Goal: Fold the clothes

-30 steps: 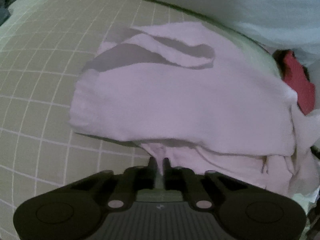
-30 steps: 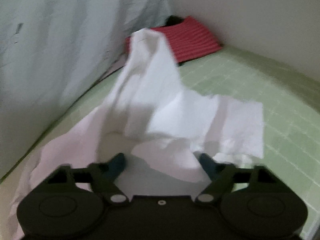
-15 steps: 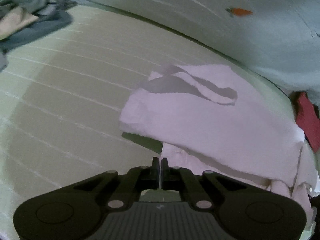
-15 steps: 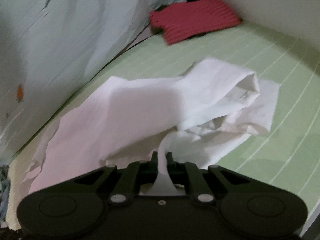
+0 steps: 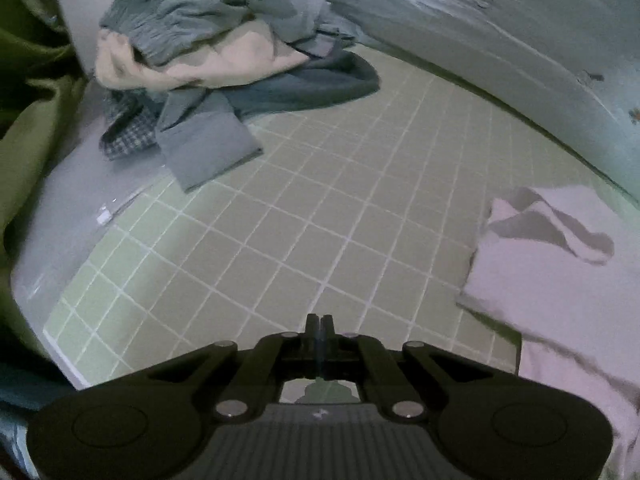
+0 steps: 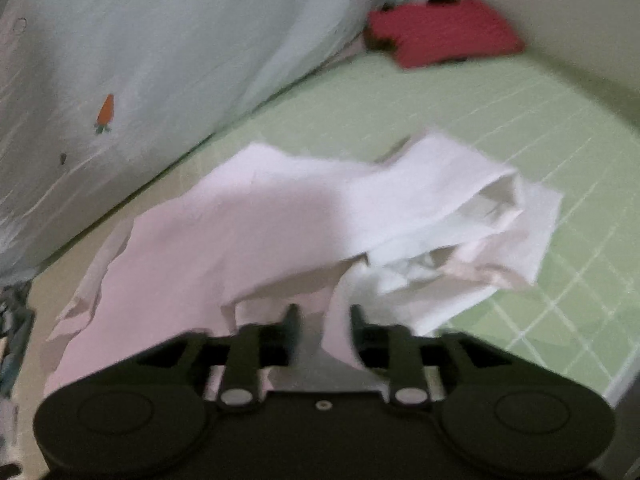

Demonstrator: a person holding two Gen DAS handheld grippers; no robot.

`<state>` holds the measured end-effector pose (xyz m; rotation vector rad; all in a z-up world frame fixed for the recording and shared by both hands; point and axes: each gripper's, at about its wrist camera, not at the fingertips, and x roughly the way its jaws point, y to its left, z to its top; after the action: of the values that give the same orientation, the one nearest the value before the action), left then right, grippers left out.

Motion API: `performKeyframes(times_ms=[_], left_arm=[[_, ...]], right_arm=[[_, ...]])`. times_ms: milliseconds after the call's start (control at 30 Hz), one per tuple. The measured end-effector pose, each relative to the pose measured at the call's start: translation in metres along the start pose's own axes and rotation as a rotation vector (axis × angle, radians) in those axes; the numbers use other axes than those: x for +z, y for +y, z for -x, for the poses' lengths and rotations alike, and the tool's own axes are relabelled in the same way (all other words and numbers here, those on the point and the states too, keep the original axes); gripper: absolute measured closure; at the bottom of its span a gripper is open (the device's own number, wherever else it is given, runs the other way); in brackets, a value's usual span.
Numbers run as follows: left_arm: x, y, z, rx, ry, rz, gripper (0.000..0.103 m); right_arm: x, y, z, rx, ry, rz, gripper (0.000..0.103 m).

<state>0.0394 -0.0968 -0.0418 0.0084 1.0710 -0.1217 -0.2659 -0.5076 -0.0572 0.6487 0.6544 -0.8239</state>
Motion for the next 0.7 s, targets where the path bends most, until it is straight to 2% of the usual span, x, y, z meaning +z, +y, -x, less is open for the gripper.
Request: performKeyframes(times_ms=[67, 167, 267, 367, 567, 700], left_arm=[[0.002, -0.008, -0.003, -0.040, 0.013, -0.027, 0.102], [-0.008, -0.025, -0.008, -0.103, 0.037, -0.098, 0.101], [-0.012, -0.048, -0.014, -0.155, 0.067, -0.167, 0.095], [-0.017, -0.066, -0.015, -0.183, 0.085, -0.205, 0.089], [-0.028, -0.092, -0.017, -0.219, 0.112, -0.257, 0.084], [-0.038, -0.100, -0.018, -0.200, 0.136, -0.255, 0.082]], right_arm=[[-0.004, 0.016, 0.007, -0.072, -0.054, 0.061, 0.038], [-0.015, 0.047, 0.014, -0.153, -0.134, 0.201, 0.019], [-0.029, 0.074, 0.015, -0.181, -0.160, 0.367, 0.017], [-0.040, 0.098, 0.006, -0.157, -0.152, 0.510, 0.015], [-0.059, 0.123, -0.021, -0.116, -0.069, 0.728, 0.014], [-0.066, 0.132, -0.030, -0.080, -0.038, 0.821, 0.014]])
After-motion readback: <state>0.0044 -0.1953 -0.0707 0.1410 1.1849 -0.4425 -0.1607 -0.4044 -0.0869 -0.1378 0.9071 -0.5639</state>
